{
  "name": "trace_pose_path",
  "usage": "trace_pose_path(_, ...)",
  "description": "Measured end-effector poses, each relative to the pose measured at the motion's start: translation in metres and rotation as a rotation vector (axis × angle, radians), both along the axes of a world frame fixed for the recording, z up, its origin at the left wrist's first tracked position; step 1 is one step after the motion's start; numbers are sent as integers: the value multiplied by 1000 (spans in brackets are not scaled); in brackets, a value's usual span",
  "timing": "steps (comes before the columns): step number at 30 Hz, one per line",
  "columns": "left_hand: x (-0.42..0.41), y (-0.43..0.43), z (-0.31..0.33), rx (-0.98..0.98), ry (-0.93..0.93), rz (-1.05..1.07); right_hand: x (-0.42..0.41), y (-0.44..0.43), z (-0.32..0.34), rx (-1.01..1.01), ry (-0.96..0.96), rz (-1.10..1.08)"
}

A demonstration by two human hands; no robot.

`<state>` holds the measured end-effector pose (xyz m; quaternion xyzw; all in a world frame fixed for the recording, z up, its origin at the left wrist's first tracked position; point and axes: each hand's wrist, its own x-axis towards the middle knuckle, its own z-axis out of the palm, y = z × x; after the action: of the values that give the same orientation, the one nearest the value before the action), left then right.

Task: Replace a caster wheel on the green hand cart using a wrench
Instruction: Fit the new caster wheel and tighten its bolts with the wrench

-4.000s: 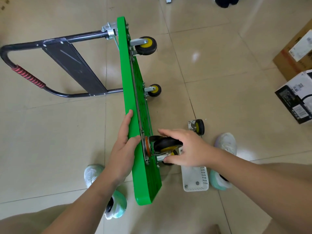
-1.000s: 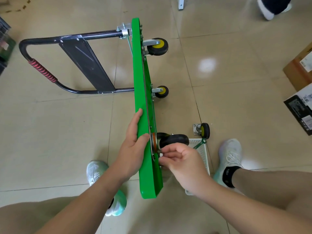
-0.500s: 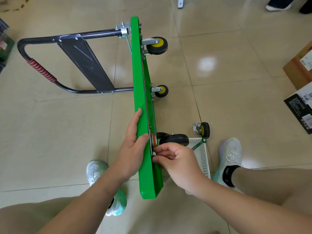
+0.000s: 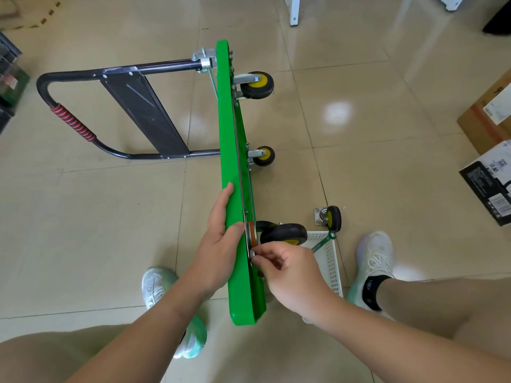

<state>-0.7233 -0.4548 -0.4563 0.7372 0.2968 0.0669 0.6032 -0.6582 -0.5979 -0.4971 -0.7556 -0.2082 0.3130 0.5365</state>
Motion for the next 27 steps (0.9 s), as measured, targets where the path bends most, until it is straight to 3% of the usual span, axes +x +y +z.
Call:
trace_pose_path(7,-1,-1,3,3,27,-4,3,3,1,-100,-181,58)
trace_pose_path(12,-1,-1,3,12,30,-8,-2,2,-6,-14,-16,-7)
trace_pose_path(21,0,-1,3,3,28,6,-4,0,-8,70,118,-29)
trace_pose_path(27,-1,0,2,-3,20,7,0,0,-9,51,105,-4)
